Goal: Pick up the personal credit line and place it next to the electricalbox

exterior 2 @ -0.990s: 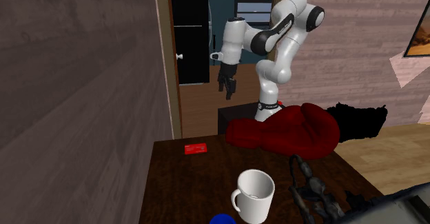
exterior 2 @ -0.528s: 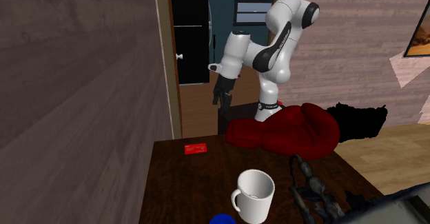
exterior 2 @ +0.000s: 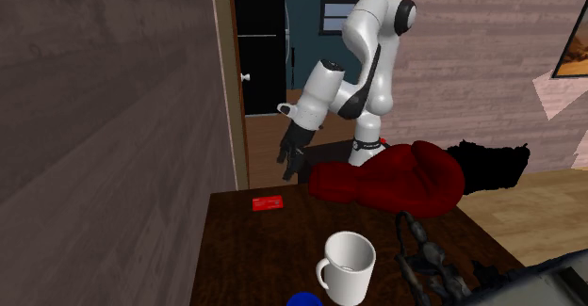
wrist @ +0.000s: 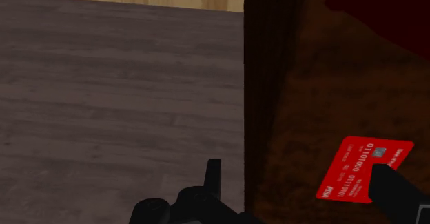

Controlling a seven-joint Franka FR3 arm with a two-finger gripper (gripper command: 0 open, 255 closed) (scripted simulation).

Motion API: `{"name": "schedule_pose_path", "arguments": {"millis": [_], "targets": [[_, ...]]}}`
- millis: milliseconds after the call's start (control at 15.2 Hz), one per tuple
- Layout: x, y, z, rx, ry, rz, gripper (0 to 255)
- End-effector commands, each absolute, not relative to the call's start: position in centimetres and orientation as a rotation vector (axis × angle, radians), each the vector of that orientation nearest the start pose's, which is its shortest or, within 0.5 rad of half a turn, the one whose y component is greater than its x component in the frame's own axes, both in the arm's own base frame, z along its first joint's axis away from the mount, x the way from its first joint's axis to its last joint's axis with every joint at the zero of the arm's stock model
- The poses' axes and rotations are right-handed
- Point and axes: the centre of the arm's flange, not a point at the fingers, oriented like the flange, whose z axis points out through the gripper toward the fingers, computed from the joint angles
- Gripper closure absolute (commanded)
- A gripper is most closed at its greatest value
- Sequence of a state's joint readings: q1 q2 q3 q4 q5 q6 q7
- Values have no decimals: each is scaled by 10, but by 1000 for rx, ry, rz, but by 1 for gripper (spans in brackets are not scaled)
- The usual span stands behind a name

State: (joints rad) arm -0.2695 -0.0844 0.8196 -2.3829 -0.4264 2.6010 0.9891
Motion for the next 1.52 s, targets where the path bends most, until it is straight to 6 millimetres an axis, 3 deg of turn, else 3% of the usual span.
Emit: {"name": "schedule_pose_path", "arguments": {"millis": [0,396,924,1386,1452], "targets": [[445,295,362,-3102,168,-735,0],[489,343,343,-3048,226,-913,0],[510,339,310,-3048,226,-913,0],[510,339,310,-3048,226,-913,0],[510,339,310,-3048,226,-913,255]]}}
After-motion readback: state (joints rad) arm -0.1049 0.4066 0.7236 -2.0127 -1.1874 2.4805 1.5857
